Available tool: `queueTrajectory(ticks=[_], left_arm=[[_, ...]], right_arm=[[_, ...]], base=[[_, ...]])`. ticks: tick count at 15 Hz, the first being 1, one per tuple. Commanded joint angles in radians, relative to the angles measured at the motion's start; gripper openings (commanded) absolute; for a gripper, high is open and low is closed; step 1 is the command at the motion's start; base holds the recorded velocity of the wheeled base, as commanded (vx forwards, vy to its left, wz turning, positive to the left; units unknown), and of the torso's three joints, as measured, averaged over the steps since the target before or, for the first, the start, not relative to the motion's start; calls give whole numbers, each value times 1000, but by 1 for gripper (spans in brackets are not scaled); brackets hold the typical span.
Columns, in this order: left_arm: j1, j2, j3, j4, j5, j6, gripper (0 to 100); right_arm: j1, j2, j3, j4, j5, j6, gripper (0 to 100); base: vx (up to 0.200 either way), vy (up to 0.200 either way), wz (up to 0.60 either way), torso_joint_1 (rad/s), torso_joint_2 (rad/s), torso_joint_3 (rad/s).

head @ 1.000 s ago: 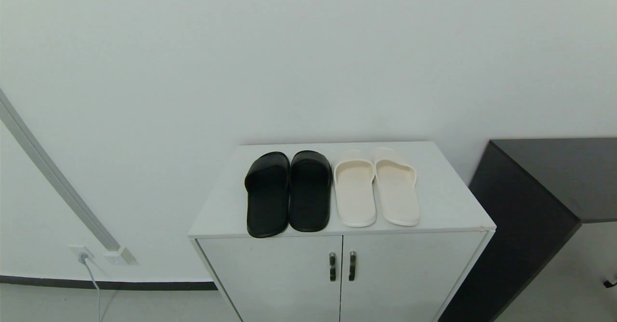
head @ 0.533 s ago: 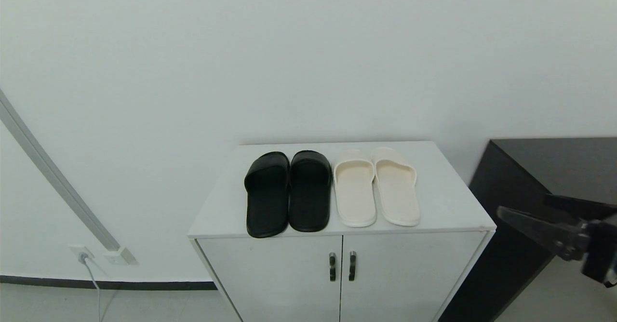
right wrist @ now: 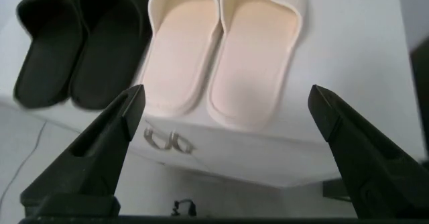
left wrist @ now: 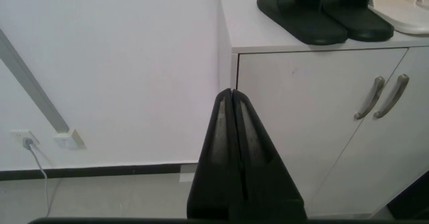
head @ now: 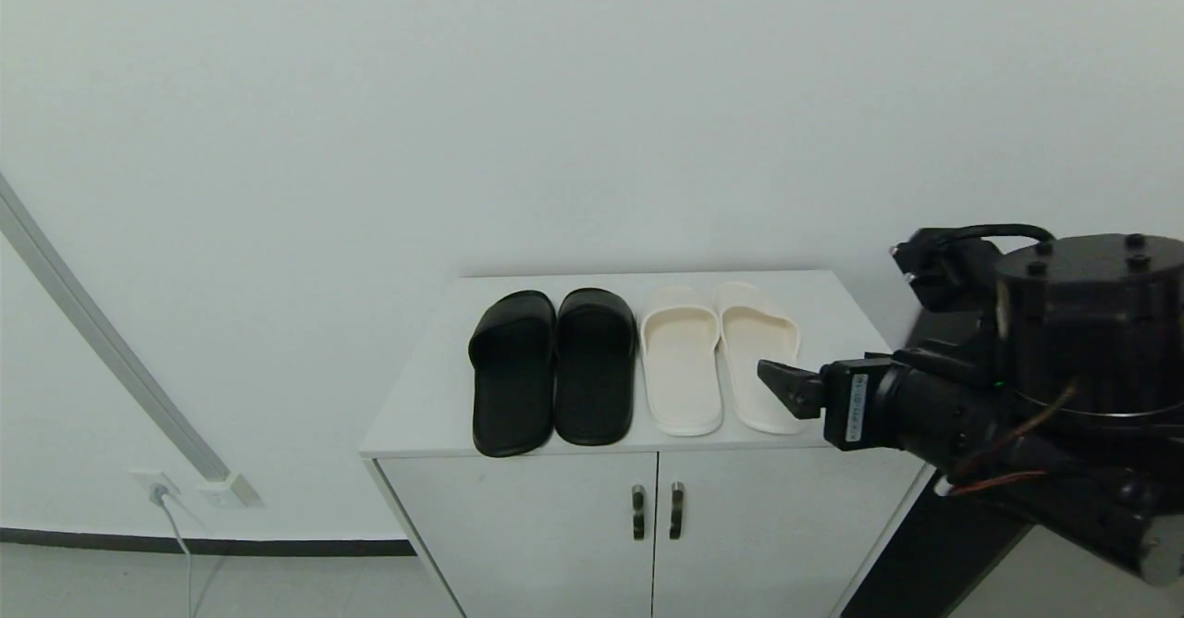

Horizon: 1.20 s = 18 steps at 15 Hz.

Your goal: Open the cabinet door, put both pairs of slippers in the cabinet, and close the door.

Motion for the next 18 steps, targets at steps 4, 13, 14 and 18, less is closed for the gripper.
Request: queueTrajectory(ticks=[4, 13, 14, 18], left_arm=[[0, 1, 0, 0, 0, -1, 0], [0, 1, 0, 0, 0, -7, 0], [0, 1, -2, 0, 0, -9, 0], [0, 1, -2, 0, 0, -13, 0]], right_arm=[[4, 276, -93, -149, -90, -4, 100], [-79, 539, -372, -168, -143, -44, 100], [-85, 546, -384, -168, -143, -55, 100], [-125, 600, -437, -192, -110, -79, 100]], base=[[0, 0, 0, 0, 0, 0], [0, 0, 0, 0, 0, 0], [0, 0, 0, 0, 0, 0], [0, 0, 0, 0, 0, 0]])
